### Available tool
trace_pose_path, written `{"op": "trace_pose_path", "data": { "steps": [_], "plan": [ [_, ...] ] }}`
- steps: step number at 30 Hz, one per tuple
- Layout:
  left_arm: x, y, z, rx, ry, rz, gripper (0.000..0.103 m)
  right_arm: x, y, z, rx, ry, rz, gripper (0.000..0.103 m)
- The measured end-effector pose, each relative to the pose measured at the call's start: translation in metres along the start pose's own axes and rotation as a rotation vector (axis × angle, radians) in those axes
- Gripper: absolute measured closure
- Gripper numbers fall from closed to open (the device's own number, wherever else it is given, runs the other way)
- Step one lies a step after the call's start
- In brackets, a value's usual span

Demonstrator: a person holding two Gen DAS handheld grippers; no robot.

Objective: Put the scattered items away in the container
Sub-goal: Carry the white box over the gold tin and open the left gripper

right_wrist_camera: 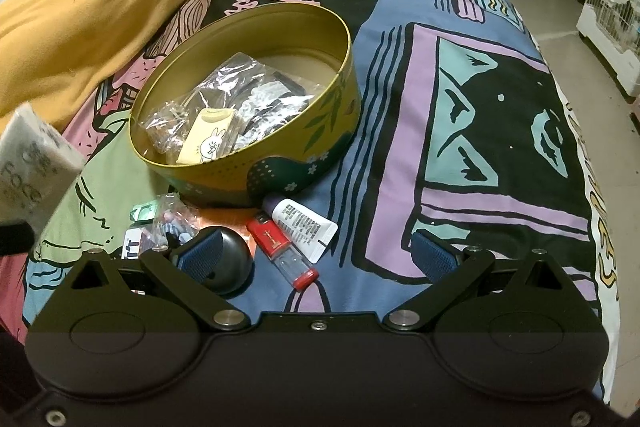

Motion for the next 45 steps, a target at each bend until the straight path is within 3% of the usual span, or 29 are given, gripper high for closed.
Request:
{"op": "trace_pose_path", "data": {
  "steps": [16,45],
  "plan": [
    [0.016,0.003,-0.004,0.016,0.027,0.017,0.078,0.001,-0.002,0.004,0.011,-0.013,-0.018,0.002],
    [0.062,0.003,0.027,0.041,0.032,0.023,0.077,0.003,-0.006,0.011,0.031,-0.025,-0.034,0.002]
  ]
}}
Point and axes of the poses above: each gripper's, at about its wrist camera, not at the fingertips, and z roughly the way its jaws point, y to its right, x to its top, the point moved 1 cm from there along z, roughly the way its jaws point, and after that the axes turned 5 degrees about -y, right-handed, at the moved point
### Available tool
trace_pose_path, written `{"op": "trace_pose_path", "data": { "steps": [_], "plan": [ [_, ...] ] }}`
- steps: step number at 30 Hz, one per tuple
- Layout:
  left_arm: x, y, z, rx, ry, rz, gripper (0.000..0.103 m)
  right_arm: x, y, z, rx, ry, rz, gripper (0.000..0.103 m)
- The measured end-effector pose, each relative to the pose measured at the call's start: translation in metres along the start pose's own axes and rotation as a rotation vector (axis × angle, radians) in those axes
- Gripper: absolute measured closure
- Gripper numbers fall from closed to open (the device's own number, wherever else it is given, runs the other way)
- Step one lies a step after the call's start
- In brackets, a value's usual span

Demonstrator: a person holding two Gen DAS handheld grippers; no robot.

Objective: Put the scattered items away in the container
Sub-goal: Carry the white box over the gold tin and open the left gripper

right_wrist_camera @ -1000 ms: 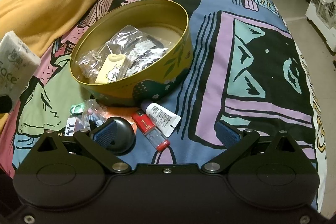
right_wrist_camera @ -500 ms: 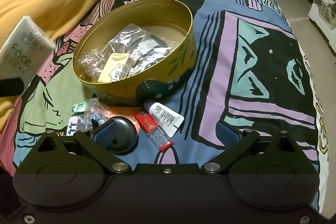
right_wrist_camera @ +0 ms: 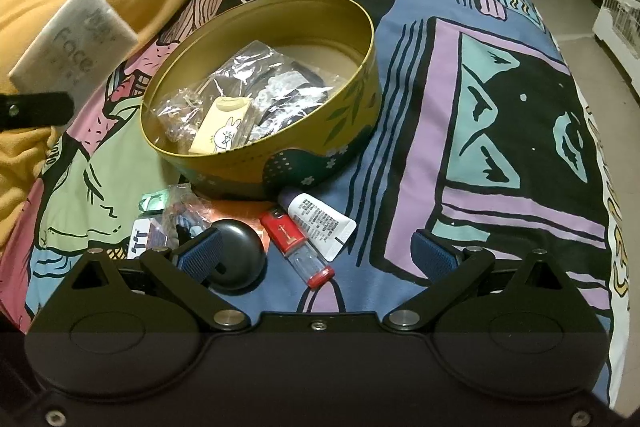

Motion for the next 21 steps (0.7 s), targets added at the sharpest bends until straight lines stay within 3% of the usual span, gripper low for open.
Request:
{"op": "trace_pose_path", "data": {
  "steps": [21],
  "plan": [
    [0.025,-0.006,0.037,0.027,-0.006,-0.029,0.077,0.002,-0.004,0.005,0.023,-0.007,-0.024,0.002]
  ]
}}
Point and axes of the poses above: each gripper's, at about its wrist camera, not at the fingertips, and z roughly the way its jaws point, y to its right, x to its top, the point moved 1 cm from there along z, roughly the way its jaws point, and after that the axes turned 5 degrees about -y, right-handed, at the moved point
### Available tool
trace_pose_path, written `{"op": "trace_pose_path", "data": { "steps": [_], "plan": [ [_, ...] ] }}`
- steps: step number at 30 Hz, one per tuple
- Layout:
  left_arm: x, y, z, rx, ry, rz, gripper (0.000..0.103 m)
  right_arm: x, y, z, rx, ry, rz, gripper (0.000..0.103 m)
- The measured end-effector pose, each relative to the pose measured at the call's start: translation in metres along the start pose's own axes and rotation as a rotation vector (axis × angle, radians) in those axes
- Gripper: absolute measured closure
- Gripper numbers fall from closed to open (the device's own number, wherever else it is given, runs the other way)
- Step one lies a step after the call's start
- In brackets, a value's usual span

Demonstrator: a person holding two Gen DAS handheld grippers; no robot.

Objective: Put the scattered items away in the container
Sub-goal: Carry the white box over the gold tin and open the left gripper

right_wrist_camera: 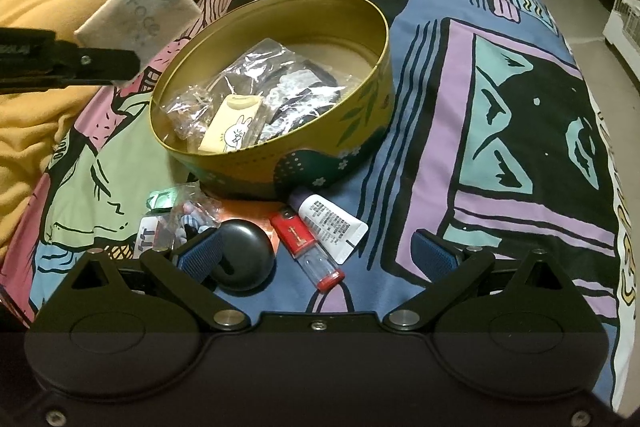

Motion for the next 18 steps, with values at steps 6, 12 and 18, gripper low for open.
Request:
{"op": "trace_pose_path", "data": {
  "steps": [6,12,18],
  "plan": [
    [0.006,-0.001,0.012,0.008,-0.007,-0.001,0.077,0.001,-0.002,0.002,0.005,-0.006,-0.010,0.002],
    [0.012,-0.003,0.025,0.028,-0.010,-0.011,0.077,0.001,-0.003,0.004,0.008,-0.010,-0.017,0.002],
    [0.018,-0.006,0.034,0.036,0.009,-0.040,0.073,0.000,-0.004,0.007,0.005,-0.018,-0.022,0.002]
  ]
}}
Point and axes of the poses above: each gripper's, at about its wrist camera, not at the fingertips, and z roughly the way its jaws point, y to its right, x to its top, the point moved 1 cm from there along z, roughly the way its jaws point, and after that the axes turned 5 degrees about -y, right-handed, at the moved point
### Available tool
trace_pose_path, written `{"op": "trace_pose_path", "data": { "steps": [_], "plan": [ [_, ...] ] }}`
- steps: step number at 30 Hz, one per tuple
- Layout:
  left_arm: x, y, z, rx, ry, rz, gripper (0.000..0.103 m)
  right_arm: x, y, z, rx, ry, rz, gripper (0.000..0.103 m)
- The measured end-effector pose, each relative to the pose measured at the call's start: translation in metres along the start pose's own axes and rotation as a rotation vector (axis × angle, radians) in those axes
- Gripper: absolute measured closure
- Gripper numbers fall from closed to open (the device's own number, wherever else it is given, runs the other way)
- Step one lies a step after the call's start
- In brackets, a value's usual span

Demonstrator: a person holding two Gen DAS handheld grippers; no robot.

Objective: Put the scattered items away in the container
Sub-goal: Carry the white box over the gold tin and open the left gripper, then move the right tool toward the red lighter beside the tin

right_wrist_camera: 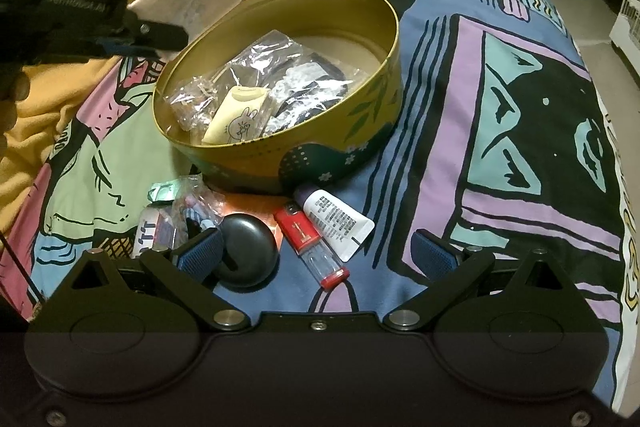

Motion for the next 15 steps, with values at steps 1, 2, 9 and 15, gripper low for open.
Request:
{"op": "trace_pose_path", "data": {
  "steps": [1,2,9,15],
  "plan": [
    [0.001,0.000,0.001,-0.003,0.009,-0.003,0.052,0.000,0.000,0.000,0.000,-0.001,-0.001,0.002],
    [0.001,-0.001,0.001,-0.005,0.022,-0.013,0.042,0.000,0.000,0.001,0.000,-0.002,-0.002,0.002],
    [-0.006,-0.013,-0.013,0.025,0.068,-0.050,0.000,-0.002,0.003,0.002,-0.004,-0.007,0.007,0.002],
    [-0.023,-0.029,-0.019,0.036,0.029,-0.087,0.000,-0.003,0.000,0.004,-0.009,-0.006,-0.012,0.002]
  ]
}}
Point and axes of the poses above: each gripper's, at about its wrist camera, not at the fingertips, and z roughly the way its jaws point, y to its right, x to its top, the point moved 1 cm from there along z, roughly the way its jaws point, and after that the axes turned 5 degrees about -y, right-handed, at the moved point
